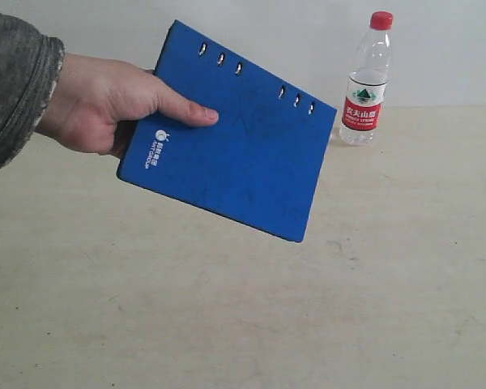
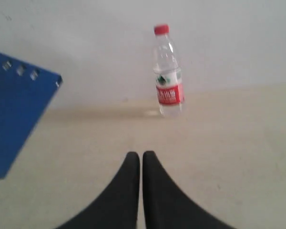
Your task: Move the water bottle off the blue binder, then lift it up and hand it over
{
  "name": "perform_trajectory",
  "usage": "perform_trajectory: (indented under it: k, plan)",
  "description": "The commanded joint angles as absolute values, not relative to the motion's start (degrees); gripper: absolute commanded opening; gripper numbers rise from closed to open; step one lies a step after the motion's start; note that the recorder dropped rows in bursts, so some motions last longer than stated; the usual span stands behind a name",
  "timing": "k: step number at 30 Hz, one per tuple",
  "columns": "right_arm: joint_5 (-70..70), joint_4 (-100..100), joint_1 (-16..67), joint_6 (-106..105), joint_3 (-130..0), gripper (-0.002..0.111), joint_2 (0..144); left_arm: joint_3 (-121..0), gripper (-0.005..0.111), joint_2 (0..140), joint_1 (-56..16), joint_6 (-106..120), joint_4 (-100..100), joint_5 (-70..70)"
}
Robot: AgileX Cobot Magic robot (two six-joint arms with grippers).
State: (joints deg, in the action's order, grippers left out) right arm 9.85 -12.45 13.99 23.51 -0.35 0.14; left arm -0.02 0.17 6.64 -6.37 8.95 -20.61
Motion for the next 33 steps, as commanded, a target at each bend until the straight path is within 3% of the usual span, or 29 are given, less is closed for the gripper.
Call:
perform_trajectory:
  k: [1, 12, 17, 21, 33]
  plan:
    - [22.04, -10.52, 13.82, 16.42, 0.00, 0.000, 0.00, 0.00, 0.005, 0.00, 6.40, -6.31, 8.73, -20.62]
    - [21.83, -3.58, 12.89, 9.34, 0.00, 0.000, 0.00, 0.00, 0.005, 0.00, 6.40, -6.31, 8.73, -20.62]
    - [21.83, 0.61, -0.41, 3.82, 0.00, 0.000, 0.00, 0.00, 0.005, 0.00, 6.40, -6.31, 8.73, -20.52]
    - [21.26, 2.58, -5.42, -0.74, 0.00, 0.000, 0.00, 0.00, 0.005, 0.00, 6.40, -6.31, 8.73, -20.52]
    - [20.98, 2.58, -5.68, -2.97, 0.00, 0.000, 0.00, 0.00, 0.005, 0.00, 6.40, -6.31, 8.73, -20.52]
